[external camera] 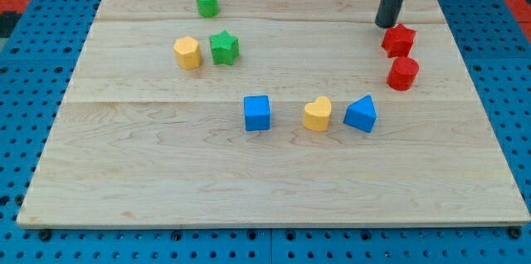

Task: Separate the red blocks from each other

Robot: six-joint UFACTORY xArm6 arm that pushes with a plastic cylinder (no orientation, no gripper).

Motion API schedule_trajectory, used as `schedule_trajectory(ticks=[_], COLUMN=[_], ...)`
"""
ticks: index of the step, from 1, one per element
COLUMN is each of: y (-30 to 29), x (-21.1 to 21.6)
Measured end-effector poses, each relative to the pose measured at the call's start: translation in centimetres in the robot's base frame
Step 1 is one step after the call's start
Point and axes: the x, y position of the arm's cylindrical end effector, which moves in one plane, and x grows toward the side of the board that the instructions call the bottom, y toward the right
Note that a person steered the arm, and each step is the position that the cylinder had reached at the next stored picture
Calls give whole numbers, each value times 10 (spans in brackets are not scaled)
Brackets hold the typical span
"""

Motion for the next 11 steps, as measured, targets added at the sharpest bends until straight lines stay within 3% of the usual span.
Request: schedule_trajectory(ticks=[1,2,3,4,5,7,9,11], y=[46,142,145,110,54,-94,-156,-194], x=[-25,59,137,179,164,68,5,13])
